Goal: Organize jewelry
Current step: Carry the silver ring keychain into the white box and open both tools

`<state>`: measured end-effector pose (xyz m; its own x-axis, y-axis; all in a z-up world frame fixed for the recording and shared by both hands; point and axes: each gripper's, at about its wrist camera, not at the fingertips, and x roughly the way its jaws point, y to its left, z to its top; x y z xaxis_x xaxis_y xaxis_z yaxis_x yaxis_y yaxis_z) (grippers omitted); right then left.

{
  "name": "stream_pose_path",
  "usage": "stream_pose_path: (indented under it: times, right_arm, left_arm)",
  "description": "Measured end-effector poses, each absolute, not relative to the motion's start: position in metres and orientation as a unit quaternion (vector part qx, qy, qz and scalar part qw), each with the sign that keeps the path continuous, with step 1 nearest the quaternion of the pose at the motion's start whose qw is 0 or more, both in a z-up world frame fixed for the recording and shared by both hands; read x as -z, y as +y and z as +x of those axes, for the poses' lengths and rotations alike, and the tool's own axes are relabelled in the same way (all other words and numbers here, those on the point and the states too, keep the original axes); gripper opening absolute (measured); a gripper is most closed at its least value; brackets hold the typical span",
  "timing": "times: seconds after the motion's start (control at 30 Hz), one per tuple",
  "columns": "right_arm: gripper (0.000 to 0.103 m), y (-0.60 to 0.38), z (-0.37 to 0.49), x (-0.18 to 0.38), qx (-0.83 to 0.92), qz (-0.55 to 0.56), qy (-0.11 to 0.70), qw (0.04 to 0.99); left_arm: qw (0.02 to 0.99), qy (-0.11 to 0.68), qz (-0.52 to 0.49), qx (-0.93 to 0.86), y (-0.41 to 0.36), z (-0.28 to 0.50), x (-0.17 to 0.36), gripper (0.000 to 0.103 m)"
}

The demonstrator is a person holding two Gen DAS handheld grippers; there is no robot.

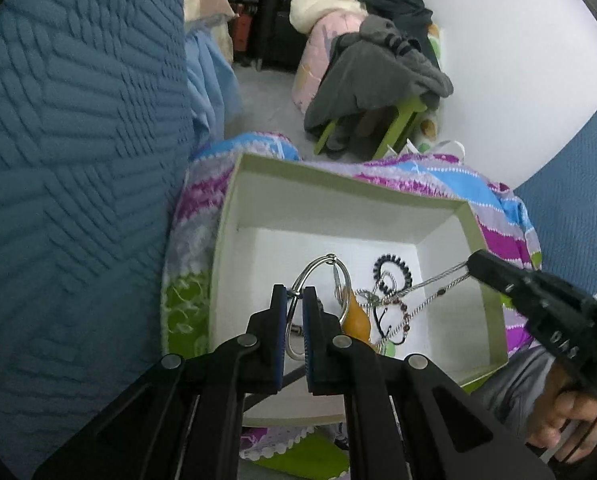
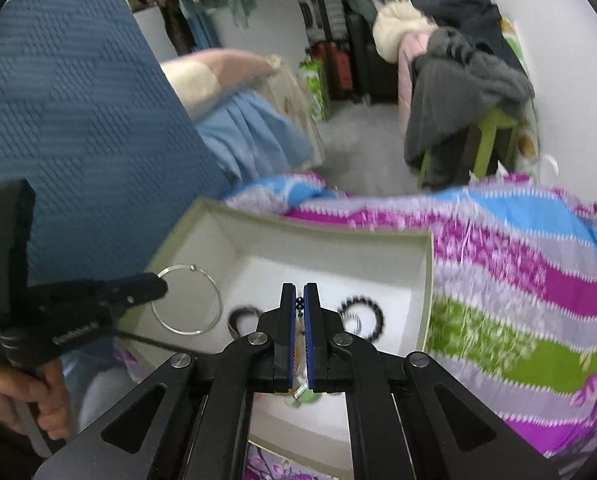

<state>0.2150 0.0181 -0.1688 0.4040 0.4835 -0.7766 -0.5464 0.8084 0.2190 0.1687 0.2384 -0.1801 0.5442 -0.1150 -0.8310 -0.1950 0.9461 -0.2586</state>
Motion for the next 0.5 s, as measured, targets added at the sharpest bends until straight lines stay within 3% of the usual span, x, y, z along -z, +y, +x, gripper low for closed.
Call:
stream_pose_path:
  times: [0.3, 0.37, 0.47, 0.5]
  right_arm:
    - [0.008, 0.007, 0.212, 0.187, -0.311, -0.017, 0.484, 0.817]
    - [0.027, 0.004, 0.213, 0.181, -0.311, -0.011, 0.482, 0.819]
    - [0.043, -0.002, 0.212, 0.161, -0.311, -0.001, 0.471, 0.825]
    - [0.045, -0.005, 0.211, 0.154, -0.309, 0.000, 0.466, 0.829]
  left_arm:
    - [0.869, 0.474, -0.146, -0.003, 0.217, 0.168, 0.184, 0.009]
    - [0.865, 0.482, -0.138, -0.008, 0.214, 0.170, 0.178, 0.009]
    - [0.866, 0.481, -0.133, -0.014, 0.213, 0.170, 0.165, 0.015]
    - [0.868, 0.480, -0.128, -0.021, 0.212, 0.169, 0.159, 0.026]
